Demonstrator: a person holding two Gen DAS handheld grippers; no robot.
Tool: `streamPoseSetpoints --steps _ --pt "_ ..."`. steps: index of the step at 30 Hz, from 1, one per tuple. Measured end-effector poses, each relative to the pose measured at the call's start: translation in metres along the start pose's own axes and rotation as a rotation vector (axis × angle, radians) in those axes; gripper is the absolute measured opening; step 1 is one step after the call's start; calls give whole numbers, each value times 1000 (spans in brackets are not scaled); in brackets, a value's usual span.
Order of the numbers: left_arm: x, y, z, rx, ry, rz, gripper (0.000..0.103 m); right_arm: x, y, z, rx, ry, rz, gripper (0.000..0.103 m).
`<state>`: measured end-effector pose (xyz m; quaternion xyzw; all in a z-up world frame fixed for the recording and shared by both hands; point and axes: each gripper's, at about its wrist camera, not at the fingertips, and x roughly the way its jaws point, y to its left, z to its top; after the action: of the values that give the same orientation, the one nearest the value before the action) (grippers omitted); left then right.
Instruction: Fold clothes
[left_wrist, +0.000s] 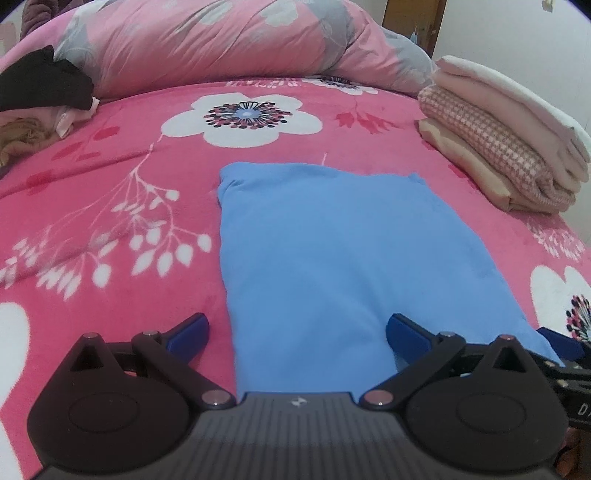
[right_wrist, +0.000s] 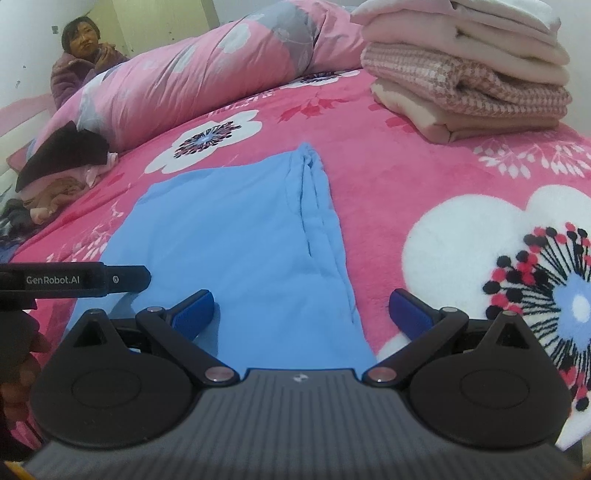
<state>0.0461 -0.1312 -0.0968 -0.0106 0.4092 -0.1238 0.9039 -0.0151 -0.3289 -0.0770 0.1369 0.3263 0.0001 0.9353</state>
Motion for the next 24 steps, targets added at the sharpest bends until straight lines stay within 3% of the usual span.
streamPoseSetpoints --steps 6,13,24 --pt "1 0 1 8 11 0 103 -2 -10 5 73 6 45 102" --pt "0 -2 -2 13 -1 11 103 -8 -36 5 245 -30 165 102" --pt "3 -2 3 -5 28 27 103 -10 -35 2 203 -40 176 102"
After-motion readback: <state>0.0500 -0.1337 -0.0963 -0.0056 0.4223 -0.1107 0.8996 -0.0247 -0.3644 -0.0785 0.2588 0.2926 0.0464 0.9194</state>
